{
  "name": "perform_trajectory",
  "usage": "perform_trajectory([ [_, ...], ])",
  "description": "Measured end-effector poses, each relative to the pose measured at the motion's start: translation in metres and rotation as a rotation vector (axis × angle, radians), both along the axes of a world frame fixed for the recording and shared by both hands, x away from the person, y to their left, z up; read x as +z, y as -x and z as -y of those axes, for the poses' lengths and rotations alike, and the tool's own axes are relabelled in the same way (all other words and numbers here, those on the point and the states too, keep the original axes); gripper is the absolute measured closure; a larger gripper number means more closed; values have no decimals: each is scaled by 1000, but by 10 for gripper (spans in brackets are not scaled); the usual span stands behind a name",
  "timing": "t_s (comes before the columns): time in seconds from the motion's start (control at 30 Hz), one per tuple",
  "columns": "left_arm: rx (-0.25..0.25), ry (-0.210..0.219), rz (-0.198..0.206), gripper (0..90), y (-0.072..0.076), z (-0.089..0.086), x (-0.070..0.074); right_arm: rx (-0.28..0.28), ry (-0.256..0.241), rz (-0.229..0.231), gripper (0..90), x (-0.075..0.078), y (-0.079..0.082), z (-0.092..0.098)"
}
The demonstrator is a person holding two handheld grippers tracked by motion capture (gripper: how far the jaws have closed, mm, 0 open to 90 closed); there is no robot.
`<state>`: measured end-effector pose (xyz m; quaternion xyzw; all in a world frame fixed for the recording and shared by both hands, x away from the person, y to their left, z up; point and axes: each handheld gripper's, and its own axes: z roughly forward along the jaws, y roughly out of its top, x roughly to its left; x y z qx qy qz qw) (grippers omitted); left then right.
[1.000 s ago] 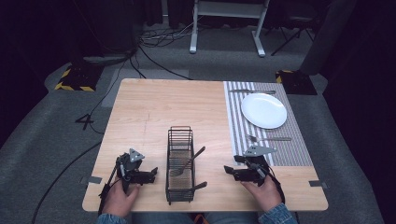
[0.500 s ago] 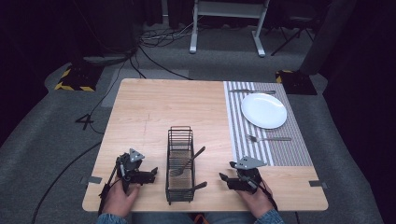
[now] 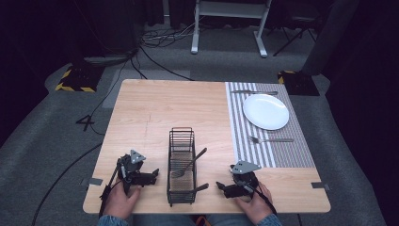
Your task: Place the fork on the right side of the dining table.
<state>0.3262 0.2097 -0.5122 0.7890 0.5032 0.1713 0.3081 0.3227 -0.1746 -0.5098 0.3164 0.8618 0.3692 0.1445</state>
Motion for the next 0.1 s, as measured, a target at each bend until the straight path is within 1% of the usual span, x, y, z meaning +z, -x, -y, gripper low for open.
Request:
perform_trajectory([
  [0.1,3,0,-1,4,-1,0,0,0,0,0,128,0,0,0],
])
